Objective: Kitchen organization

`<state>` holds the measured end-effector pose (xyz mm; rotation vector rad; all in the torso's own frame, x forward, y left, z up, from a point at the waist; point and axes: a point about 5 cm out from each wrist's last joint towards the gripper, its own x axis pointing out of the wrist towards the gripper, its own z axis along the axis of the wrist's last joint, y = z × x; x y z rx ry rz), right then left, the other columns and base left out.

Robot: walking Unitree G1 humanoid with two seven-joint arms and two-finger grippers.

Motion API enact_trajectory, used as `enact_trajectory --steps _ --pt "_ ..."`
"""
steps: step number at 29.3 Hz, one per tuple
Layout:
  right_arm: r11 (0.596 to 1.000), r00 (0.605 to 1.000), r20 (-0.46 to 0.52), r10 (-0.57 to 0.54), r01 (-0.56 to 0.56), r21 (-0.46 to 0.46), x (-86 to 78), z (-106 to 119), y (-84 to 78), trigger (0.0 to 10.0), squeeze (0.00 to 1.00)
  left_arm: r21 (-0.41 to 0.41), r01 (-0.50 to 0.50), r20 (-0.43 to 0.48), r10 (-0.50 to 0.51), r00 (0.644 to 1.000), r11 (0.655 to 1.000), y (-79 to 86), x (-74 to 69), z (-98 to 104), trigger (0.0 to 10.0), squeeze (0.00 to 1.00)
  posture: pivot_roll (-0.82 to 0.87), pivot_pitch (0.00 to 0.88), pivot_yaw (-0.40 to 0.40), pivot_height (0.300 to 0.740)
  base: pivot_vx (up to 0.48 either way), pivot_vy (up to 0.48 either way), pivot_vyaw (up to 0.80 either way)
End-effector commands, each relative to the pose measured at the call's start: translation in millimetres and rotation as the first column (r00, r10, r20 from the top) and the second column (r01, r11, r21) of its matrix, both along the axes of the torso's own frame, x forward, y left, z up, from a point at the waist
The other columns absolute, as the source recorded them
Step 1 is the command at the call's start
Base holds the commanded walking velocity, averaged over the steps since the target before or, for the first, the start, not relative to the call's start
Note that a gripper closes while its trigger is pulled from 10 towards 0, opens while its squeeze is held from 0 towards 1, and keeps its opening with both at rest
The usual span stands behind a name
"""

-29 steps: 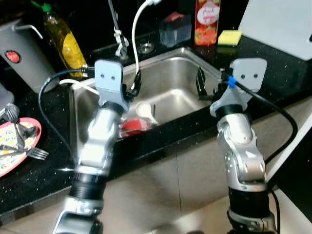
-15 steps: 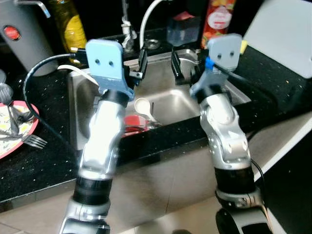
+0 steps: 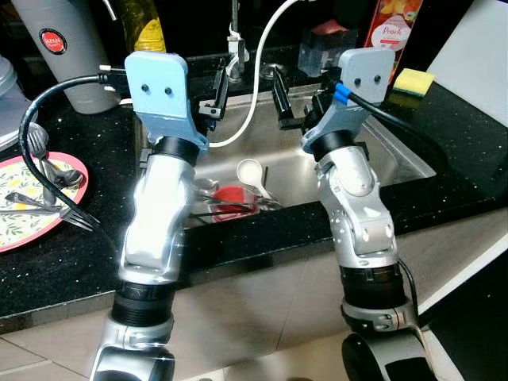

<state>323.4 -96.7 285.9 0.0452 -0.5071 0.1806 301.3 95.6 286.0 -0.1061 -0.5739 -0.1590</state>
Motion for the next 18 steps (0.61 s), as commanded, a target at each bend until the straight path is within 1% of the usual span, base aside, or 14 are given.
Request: enact_trajectory --steps 1,3,4,5,6,7,9,10,11,13,16,18 --pt "1.000 1.000 -0.004 -0.010 0.010 0.017 -0.9 -1.6 -2.0 10.0 0.00 -0.032 0.011 -0.023 -0.012 1.000 0.999 -0.8 -0.5 -1.9 10.0 0.00 -0.08 0.000 0.053 0.740 0.000 0.000 0.00" --pt "0.999 1.000 -0.012 -0.029 0.029 0.028 -1.5 -3.9 -6.7 10.0 0.00 -0.058 0.028 -0.015 -0.028 0.999 0.998 -3.0 -1.4 2.0 10.0 0.00 -0.08 0.000 0.054 0.740 0.000 0.000 0.00" --pt "0.999 1.000 -0.012 -0.029 0.029 0.028 -1.5 -3.9 -6.7 10.0 0.00 -0.058 0.028 -0.015 -0.028 0.999 0.998 -3.0 -1.4 2.0 10.0 0.00 -0.08 0.000 0.054 0.740 0.000 0.000 0.00" --pt "0.999 0.999 -0.017 -0.035 0.035 0.030 -1.3 -5.1 -8.7 10.0 0.00 -0.066 0.023 0.003 -0.022 1.000 0.998 -1.8 -1.5 5.9 10.0 0.00 -0.08 0.000 0.053 0.740 0.000 0.000 0.00" --pt "0.999 0.999 -0.019 -0.040 0.041 0.030 -1.0 -6.1 -9.9 10.0 0.00 -0.060 0.007 0.012 -0.006 1.000 0.998 1.6 -0.5 7.8 10.0 0.00 -0.07 0.000 0.052 0.740 0.000 0.000 0.00" --pt "0.999 0.999 -0.020 -0.046 0.047 0.029 -0.7 -6.7 -10.8 10.0 0.00 -0.032 -0.002 0.018 0.002 1.000 0.999 3.7 0.2 7.7 10.0 0.00 -0.07 0.000 0.049 0.740 0.000 0.000 0.00" --pt "0.998 0.998 -0.022 -0.057 0.058 0.024 0.5 -8.0 -12.5 10.0 0.00 0.056 -0.019 0.033 0.017 0.999 0.998 3.2 -0.9 4.5 10.0 0.00 -0.06 0.000 0.034 0.740 0.000 0.000 0.00" --pt "0.998 0.998 -0.022 -0.057 0.058 0.024 0.5 -8.0 -12.5 10.0 0.00 0.056 -0.019 0.033 0.017 0.999 0.998 3.2 -0.9 4.5 10.0 0.00 -0.06 0.000 0.034 0.740 0.000 0.000 0.00" --pt "0.998 0.998 -0.027 -0.058 0.059 0.023 1.8 -8.8 -12.8 10.0 0.00 0.079 -0.015 0.030 0.013 0.999 0.997 1.4 -1.9 1.0 10.0 0.00 -0.05 0.000 0.026 0.740 0.000 0.000 0.00" --pt "0.999 0.999 -0.027 -0.044 0.045 0.012 3.3 -7.8 -10.8 10.0 0.00 0.081 -0.017 0.001 0.016 1.000 0.997 -1.4 -3.1 -7.4 10.0 0.00 -0.06 0.000 0.018 0.740 0.000 0.000 0.00" --pt "0.999 0.999 -0.022 -0.036 0.036 0.006 3.6 -6.2 -9.2 10.0 0.00 0.073 -0.016 -0.013 0.017 1.000 0.997 -2.5 -3.5 -10.7 10.0 0.00 -0.06 0.000 0.015 0.740 0.000 0.000 0.00" --pt "1.000 0.999 -0.015 -0.029 0.029 -0.002 3.1 -3.1 -8.3 10.0 0.00 0.069 -0.006 -0.035 0.008 0.999 0.998 -6.6 -4.1 -17.6 10.0 0.00 -0.08 0.000 0.006 0.740 0.000 0.000 0.00"
